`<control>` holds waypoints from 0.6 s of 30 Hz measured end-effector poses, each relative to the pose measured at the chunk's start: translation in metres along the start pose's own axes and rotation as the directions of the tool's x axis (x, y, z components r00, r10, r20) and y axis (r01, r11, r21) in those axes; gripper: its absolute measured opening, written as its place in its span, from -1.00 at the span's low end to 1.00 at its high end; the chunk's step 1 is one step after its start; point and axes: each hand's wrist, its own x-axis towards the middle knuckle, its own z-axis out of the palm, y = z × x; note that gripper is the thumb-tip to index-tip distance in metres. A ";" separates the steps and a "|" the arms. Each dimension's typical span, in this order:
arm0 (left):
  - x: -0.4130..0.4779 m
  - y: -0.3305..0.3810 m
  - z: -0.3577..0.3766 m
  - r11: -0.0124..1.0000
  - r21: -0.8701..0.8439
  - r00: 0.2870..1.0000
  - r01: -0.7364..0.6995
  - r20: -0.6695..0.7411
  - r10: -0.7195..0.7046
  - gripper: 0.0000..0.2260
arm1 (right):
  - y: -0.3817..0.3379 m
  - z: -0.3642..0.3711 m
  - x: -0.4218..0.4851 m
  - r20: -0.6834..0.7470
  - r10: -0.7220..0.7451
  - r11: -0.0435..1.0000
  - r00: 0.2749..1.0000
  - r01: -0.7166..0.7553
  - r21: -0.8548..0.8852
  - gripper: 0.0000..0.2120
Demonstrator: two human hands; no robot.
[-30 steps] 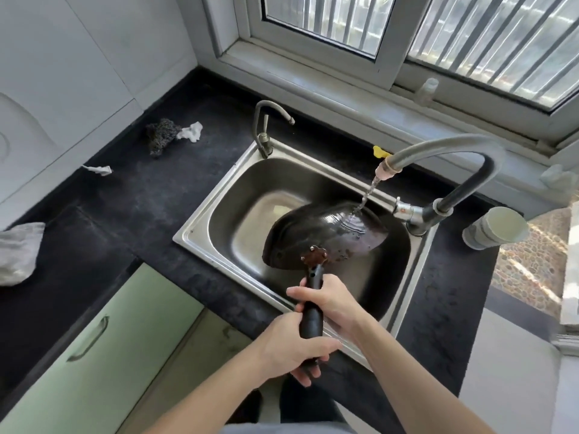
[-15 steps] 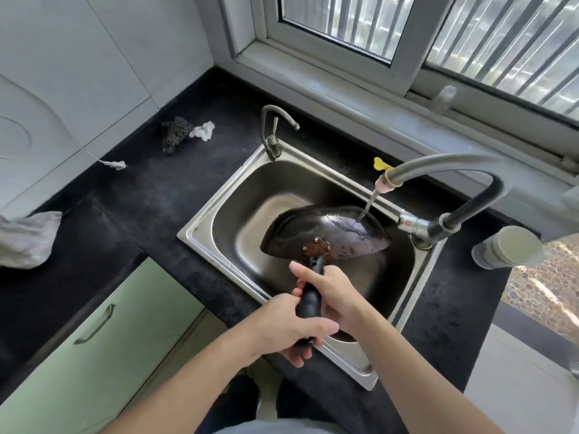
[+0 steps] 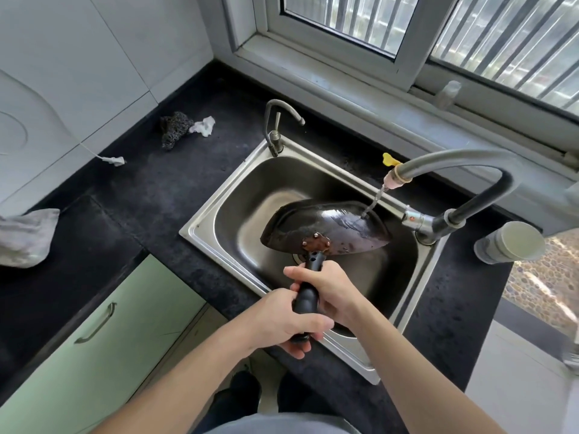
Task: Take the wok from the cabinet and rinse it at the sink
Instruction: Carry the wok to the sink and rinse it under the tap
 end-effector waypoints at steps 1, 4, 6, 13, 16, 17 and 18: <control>-0.001 -0.005 -0.001 1.000 0.007 1.000 -0.002 0.001 0.002 -0.82 | 0.005 0.002 0.001 -0.011 -0.015 1.000 1.000 0.014 -0.015 -0.80; -0.004 -0.020 -0.004 0.999 0.047 1.000 0.005 -0.003 -0.004 -0.83 | 0.018 0.009 0.003 -0.036 -0.060 0.995 0.998 0.057 -0.077 -0.78; -0.008 -0.031 -0.008 0.998 0.063 1.000 0.004 -0.008 -0.003 -0.84 | 0.026 0.016 0.002 -0.046 -0.082 0.990 0.996 0.076 -0.118 -0.78; -0.030 -0.066 -0.041 0.998 -0.025 0.992 -0.066 0.110 0.068 -0.84 | 0.052 0.063 -0.004 -0.166 -0.118 0.993 0.979 0.112 -0.047 -0.82; -0.041 -0.075 -0.058 0.990 -0.072 0.977 -0.121 0.170 0.132 -0.88 | 0.068 0.087 -0.003 -0.207 -0.085 0.962 0.975 0.135 0.239 -0.84; -0.043 -0.077 -0.062 0.988 -0.075 0.970 -0.138 0.191 0.150 -0.87 | 0.074 0.094 -0.003 -0.196 -0.060 0.911 0.979 0.134 0.391 -0.86; -0.045 -0.080 -0.066 0.986 -0.077 0.964 -0.150 0.210 0.163 -0.86 | 0.078 0.101 -0.002 -0.162 -0.036 0.825 0.986 0.121 0.551 -0.87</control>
